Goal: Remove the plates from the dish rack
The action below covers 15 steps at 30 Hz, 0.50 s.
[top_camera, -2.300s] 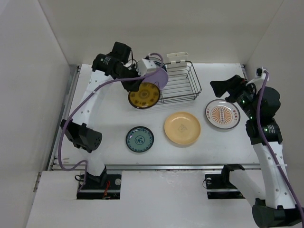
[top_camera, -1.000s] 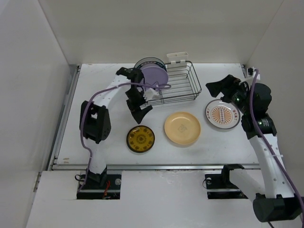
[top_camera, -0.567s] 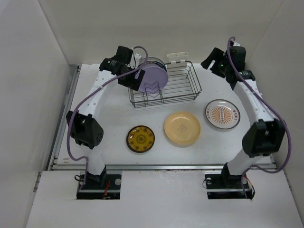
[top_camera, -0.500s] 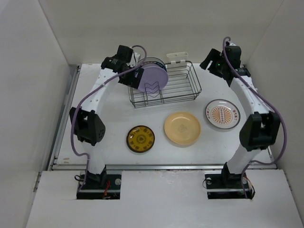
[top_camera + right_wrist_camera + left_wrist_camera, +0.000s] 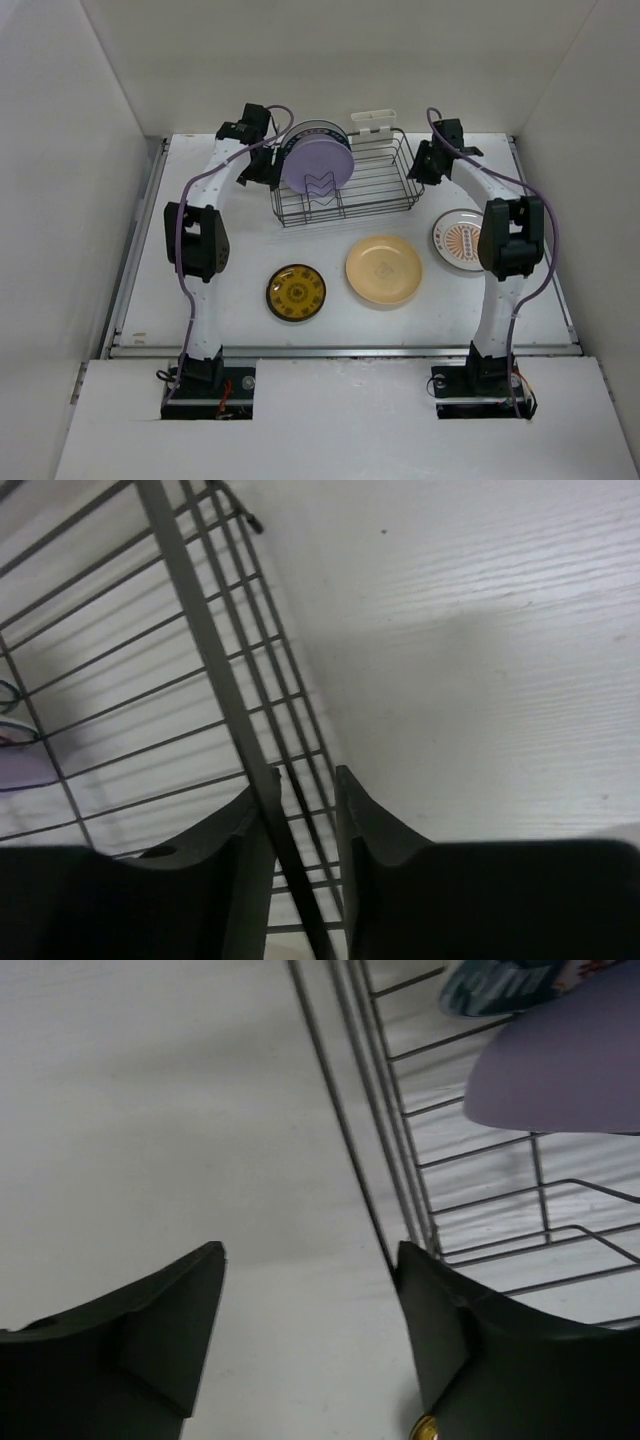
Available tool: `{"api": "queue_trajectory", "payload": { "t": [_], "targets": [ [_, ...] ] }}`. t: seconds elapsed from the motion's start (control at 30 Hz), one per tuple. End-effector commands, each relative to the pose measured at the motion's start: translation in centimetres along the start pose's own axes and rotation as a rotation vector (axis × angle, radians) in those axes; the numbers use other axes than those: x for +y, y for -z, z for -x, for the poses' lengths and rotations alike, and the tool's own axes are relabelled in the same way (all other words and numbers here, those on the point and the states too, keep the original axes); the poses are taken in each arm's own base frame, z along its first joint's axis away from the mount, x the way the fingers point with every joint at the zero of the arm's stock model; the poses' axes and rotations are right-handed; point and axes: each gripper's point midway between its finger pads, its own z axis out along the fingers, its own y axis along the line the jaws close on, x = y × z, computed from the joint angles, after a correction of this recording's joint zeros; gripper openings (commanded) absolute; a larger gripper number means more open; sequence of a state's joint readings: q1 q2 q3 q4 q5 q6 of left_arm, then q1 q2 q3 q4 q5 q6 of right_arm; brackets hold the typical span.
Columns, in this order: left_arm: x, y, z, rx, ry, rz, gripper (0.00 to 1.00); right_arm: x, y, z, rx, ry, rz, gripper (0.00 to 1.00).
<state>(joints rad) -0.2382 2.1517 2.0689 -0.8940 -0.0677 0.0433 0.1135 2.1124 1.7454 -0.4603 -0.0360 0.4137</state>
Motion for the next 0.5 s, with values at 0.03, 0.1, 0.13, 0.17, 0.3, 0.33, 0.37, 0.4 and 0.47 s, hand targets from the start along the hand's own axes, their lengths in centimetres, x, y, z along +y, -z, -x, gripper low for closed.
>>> {"api": "queue_trajectory", "payload": {
  "t": [0.03, 0.1, 0.13, 0.17, 0.3, 0.33, 0.37, 0.4, 0.47],
  "targets": [
    [-1.6, 0.7, 1.4, -0.039, -0.028, -0.089, 0.56, 0.9, 1.0, 0.4, -0.037, 0.027, -0.011, 0.24],
    [-2.3, -0.2, 1.1, -0.016, -0.030, -0.122, 0.46, 0.8, 1.5, -0.1, -0.038, 0.025, -0.029, 0.09],
    [-2.5, -0.2, 1.4, -0.021, -0.040, -0.132, 0.46, 0.7, 2.1, -0.3, -0.045, 0.025, -0.026, 0.07],
    [-2.7, -0.4, 1.8, -0.025, -0.040, -0.141, 0.46, 1.1, 2.5, -0.9, -0.037, 0.033, -0.021, 0.05],
    [-2.1, -1.0, 2.1, -0.016, -0.033, -0.128, 0.32, 1.3, 3.9, -1.8, -0.062, 0.043, -0.048, 0.00],
    [-1.7, -0.8, 2.7, -0.037, -0.031, -0.105, 0.32, 1.5, 4.2, -2.0, -0.065, 0.050, -0.052, 0.00],
    [-1.5, -0.9, 2.9, -0.046, -0.030, -0.095, 0.32, 1.3, 4.6, -2.5, -0.059, 0.041, -0.055, 0.00],
    [-1.4, -0.9, 2.9, -0.047, -0.030, -0.086, 0.42, 1.1, 4.5, -2.9, -0.051, 0.022, -0.059, 0.00],
    [-0.7, 0.2, 3.7, -0.083, -0.027, -0.057, 0.54, 1.4, 4.7, -3.8, -0.034, 0.019, -0.049, 0.00]
  ]
}}
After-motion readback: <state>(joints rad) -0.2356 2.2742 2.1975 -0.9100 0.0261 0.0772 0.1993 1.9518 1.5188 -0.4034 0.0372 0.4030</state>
